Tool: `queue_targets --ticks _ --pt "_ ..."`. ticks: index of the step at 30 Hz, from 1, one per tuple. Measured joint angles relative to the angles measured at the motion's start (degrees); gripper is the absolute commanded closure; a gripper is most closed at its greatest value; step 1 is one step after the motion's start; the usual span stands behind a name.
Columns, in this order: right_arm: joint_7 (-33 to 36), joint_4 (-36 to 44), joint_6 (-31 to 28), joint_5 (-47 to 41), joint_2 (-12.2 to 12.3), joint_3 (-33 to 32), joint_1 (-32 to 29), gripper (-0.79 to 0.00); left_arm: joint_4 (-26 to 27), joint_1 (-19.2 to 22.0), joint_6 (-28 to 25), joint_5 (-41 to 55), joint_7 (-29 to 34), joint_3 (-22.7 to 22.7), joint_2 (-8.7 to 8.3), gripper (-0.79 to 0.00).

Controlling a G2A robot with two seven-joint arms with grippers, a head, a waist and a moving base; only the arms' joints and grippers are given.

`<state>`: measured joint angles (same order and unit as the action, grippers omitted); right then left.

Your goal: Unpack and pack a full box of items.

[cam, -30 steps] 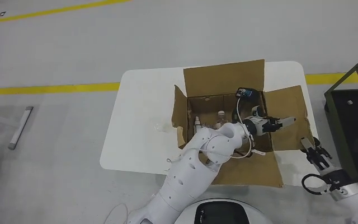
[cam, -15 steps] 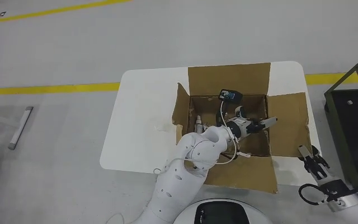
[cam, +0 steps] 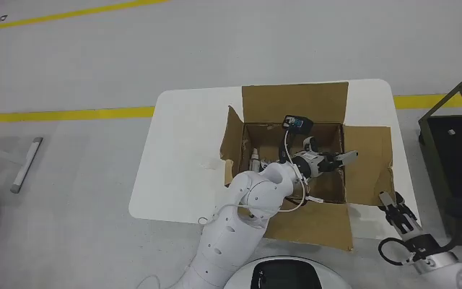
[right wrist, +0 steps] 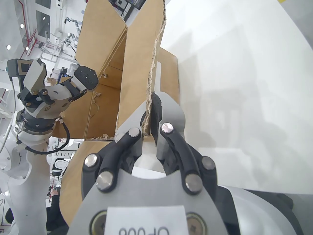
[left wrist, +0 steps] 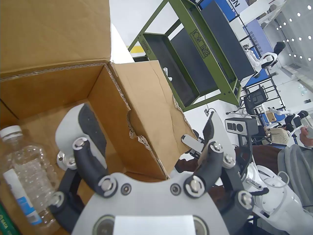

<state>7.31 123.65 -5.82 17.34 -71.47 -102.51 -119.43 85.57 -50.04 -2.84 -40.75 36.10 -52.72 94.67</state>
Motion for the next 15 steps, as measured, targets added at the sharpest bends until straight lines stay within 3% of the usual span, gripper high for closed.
queue_targets --ticks 7,15 --pt "0.3 0.0 0.2 0.4 -0.1 0.0 0.2 0.000 -0.1 0.5 0.8 -3.7 2.2 0.6 -0.31 -0.785" --pt "0.2 0.2 0.7 1.1 -0.3 0.4 0.1 0.000 -2.2 3.8 11.9 -13.8 14.6 3.2 -0.33 -0.785"
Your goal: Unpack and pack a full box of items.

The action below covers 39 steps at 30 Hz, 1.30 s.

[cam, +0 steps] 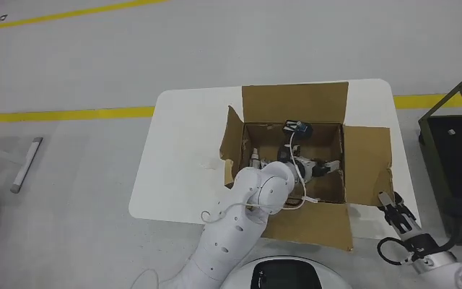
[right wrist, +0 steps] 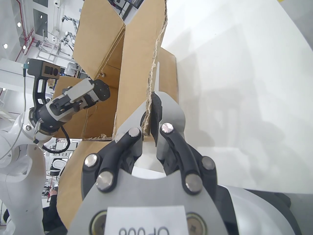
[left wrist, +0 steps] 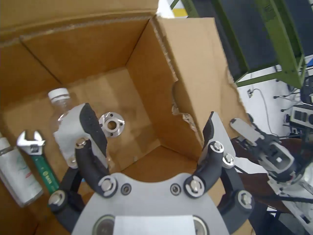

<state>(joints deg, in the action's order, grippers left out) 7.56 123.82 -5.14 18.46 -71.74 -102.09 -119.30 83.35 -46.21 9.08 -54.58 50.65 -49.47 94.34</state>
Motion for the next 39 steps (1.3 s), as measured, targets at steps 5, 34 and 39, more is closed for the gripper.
queue_targets --ticks 5,34,39 --pt "0.1 0.3 0.2 0.5 -0.1 0.3 0.1 0.000 -2.8 2.2 4.6 -3.6 6.6 1.7 0.35 -0.785" --pt "0.2 1.0 -0.2 1.3 -0.5 0.0 -0.5 0.000 -10.2 4.3 11.0 -11.6 9.2 3.7 1.41 -0.785" --pt "0.3 1.1 -0.4 1.4 -0.6 0.1 -0.4 0.000 -12.4 6.1 11.7 -12.9 12.1 4.6 2.03 -0.785"
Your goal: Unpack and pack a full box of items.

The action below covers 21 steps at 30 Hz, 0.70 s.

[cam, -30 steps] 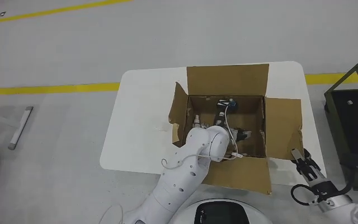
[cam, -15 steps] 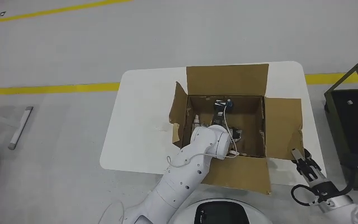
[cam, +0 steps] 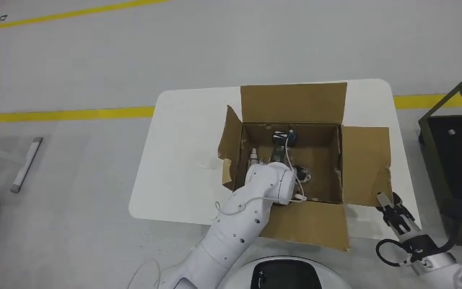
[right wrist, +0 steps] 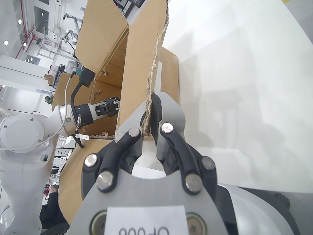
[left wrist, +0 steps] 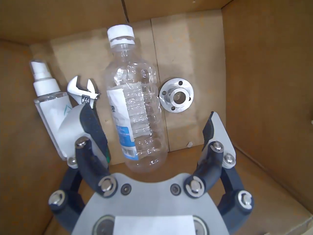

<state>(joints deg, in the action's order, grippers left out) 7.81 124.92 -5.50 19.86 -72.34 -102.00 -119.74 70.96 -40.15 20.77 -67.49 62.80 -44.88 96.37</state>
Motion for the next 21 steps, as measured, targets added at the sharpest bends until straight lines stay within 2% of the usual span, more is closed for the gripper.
queue_targets --ticks 9,14,18,20,21 --pt "-0.2 0.5 0.0 0.2 -0.1 -0.3 -0.4 0.000 -6.2 3.1 1.8 0.5 0.9 1.0 1.63 -0.779" --pt "-0.2 0.7 0.0 0.3 -0.2 -0.5 -0.7 0.000 -9.5 4.4 1.8 1.3 1.1 1.0 2.40 -0.711" --pt "-0.4 0.8 0.0 0.4 -0.3 -0.4 -0.7 0.000 -11.8 5.3 1.3 1.8 0.9 1.1 2.96 -0.619" --pt "-0.4 0.8 0.0 0.5 -0.3 -0.3 -0.8 0.000 -12.6 5.6 1.2 2.0 0.7 1.1 3.18 -0.622" --pt "-0.4 0.8 0.1 0.5 -0.4 -0.2 -0.8 0.000 -13.1 5.8 1.1 2.0 0.6 1.1 3.32 -0.653"
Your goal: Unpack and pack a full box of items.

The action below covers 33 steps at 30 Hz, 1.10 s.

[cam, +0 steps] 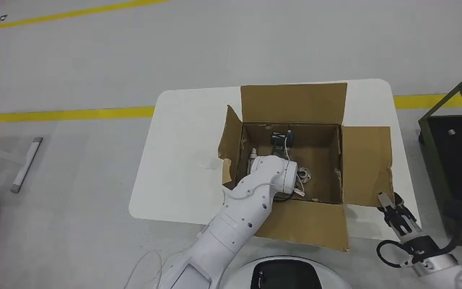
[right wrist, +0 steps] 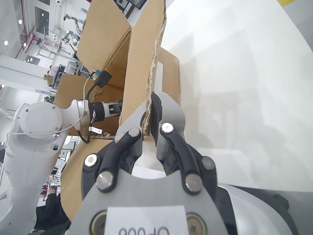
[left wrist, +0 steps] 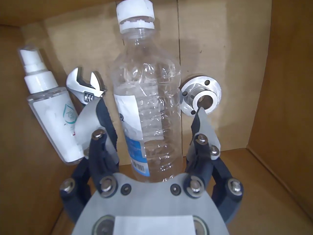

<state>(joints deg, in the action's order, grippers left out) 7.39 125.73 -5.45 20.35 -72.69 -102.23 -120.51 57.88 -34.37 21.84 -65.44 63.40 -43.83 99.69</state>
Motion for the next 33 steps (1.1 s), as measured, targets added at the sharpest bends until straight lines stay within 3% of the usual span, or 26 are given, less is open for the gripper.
queue_targets --ticks 1,4,12,22,29,31,33 --pt "0.0 0.0 0.0 0.0 0.0 0.0 0.0 0.000 -0.3 0.1 0.0 0.1 -0.1 0.0 0.10 -0.659" --pt "0.0 0.0 0.0 0.1 -0.1 0.1 0.0 0.000 -1.1 0.4 -0.2 0.2 -0.1 0.0 0.41 -0.508" --pt "0.1 0.0 -0.1 0.3 -0.2 0.1 0.0 0.000 -2.8 0.4 -0.1 -0.6 -0.3 0.1 0.99 -0.523" --pt "0.4 -0.1 -0.1 0.6 -0.3 0.1 0.2 0.000 -3.3 0.0 0.3 -2.0 0.0 -0.8 1.26 -0.453" --pt "0.8 -0.3 0.0 0.9 -0.3 0.2 0.8 0.000 -3.5 -0.3 -0.2 -2.8 0.2 -1.0 1.53 -0.483" --pt "0.9 -0.3 0.1 0.9 -0.3 0.1 0.9 0.000 -3.7 -0.4 -0.3 -2.8 0.2 -1.1 1.65 -0.437" --pt "1.0 -0.4 0.1 0.9 -0.3 0.0 1.1 0.000 -3.9 -0.3 -0.4 -2.9 0.2 -1.2 1.79 -0.323"
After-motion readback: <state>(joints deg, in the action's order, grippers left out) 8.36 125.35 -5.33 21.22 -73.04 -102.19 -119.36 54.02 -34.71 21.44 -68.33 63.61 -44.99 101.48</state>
